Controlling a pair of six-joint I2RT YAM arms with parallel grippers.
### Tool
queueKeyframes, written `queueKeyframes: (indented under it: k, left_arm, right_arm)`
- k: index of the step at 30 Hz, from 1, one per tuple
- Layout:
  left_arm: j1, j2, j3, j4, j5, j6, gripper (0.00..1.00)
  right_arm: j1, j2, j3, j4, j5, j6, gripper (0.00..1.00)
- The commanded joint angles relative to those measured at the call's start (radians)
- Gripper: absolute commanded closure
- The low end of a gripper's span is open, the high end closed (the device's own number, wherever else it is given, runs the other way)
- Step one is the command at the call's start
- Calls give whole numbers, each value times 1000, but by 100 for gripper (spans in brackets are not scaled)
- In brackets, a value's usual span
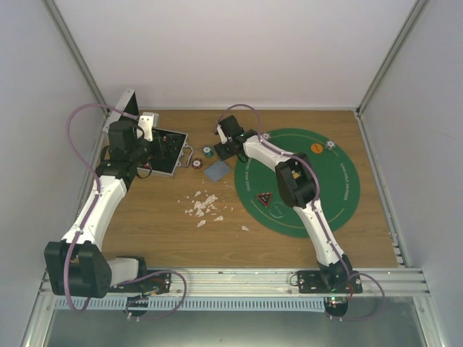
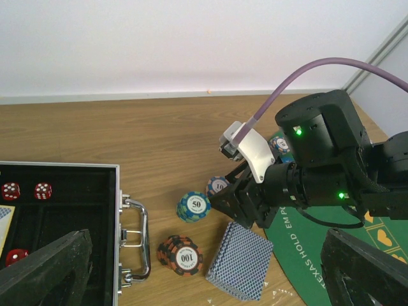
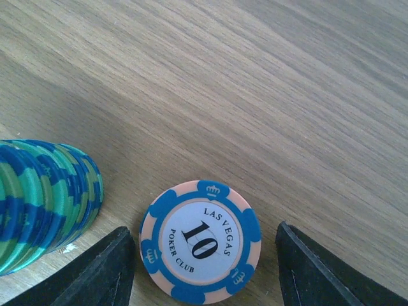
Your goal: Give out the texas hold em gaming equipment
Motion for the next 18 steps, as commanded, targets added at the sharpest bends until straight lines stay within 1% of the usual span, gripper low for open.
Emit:
queueKeyframes:
  k: [1,4,6,12,18]
  left_arm:
    - [-7,-7,14,40,10,-3,2]
    - [-7,-7,14,41,8,-2,2]
    - [-7,-7,14,40,7,-2,2]
    - [-7,-6,14,40,8,-1,2]
    - [-7,-4,14,40,7,-2,2]
  right_arm:
    - [15,64,-17,-47,42,-41,39]
    - [21,76,-13,-56,32,-60,40]
    - [22,83,-13,-62,13,-69,43]
    - [22,99,-13,-77,-59,-54,47]
    - [23,106,-28,-90,-42,-20,50]
